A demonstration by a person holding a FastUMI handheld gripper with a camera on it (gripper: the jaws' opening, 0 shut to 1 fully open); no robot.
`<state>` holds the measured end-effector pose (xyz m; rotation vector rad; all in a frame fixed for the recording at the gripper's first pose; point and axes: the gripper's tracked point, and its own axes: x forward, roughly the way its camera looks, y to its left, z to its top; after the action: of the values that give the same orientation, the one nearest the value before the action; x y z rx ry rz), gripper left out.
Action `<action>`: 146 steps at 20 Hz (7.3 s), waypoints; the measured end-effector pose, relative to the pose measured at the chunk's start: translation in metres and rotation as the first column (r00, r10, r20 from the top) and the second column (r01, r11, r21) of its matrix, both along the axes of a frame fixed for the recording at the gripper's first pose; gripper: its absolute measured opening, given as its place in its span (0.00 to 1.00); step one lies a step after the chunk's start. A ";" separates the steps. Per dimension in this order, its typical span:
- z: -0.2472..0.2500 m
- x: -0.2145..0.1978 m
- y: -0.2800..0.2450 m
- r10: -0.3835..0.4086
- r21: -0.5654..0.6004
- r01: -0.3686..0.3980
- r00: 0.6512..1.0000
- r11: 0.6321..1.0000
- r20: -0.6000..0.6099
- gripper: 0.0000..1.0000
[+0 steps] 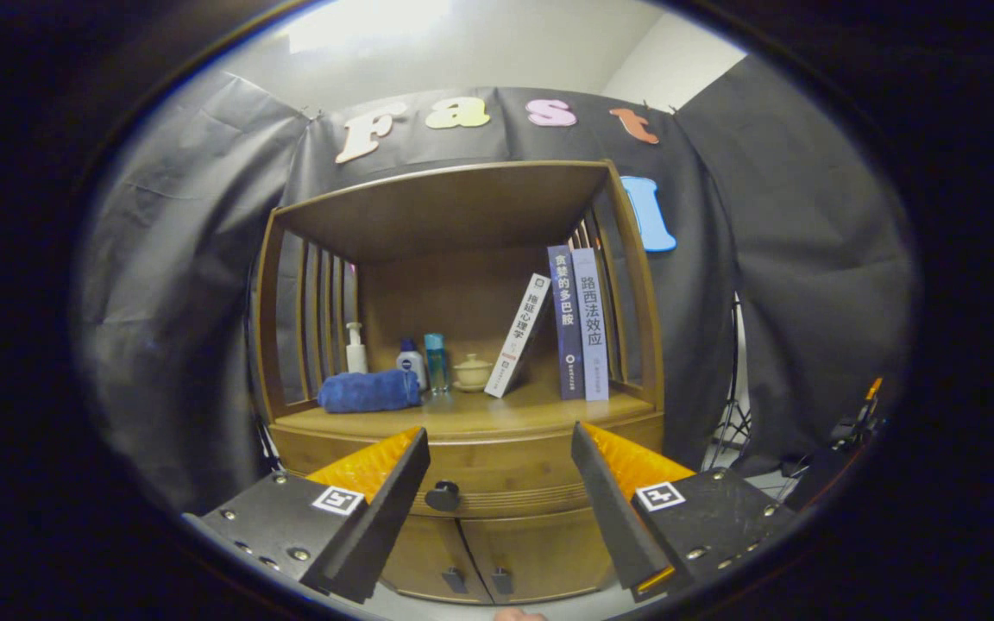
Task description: Pull open the drawer, take out the items inside it, and place them on the countertop above the cabinet.
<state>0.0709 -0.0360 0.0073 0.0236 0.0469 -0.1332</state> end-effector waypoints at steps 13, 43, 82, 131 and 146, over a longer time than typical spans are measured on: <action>-0.148 0.083 0.066 0.152 0.000 -0.158 0.950 0.987 -0.273 0.92; -0.153 0.011 0.067 0.100 -0.025 -0.112 0.953 0.993 -0.287 0.31; -0.163 -0.101 0.054 0.033 -0.028 -0.046 0.935 0.999 -0.353 0.07; -0.195 0.061 0.050 -0.052 -0.011 0.172 0.242 0.985 -0.969 0.69; -0.183 0.098 0.071 0.185 0.246 0.101 0.408 0.964 -0.894 0.39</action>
<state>0.1688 0.0347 -0.1756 0.2226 1.2177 -0.0710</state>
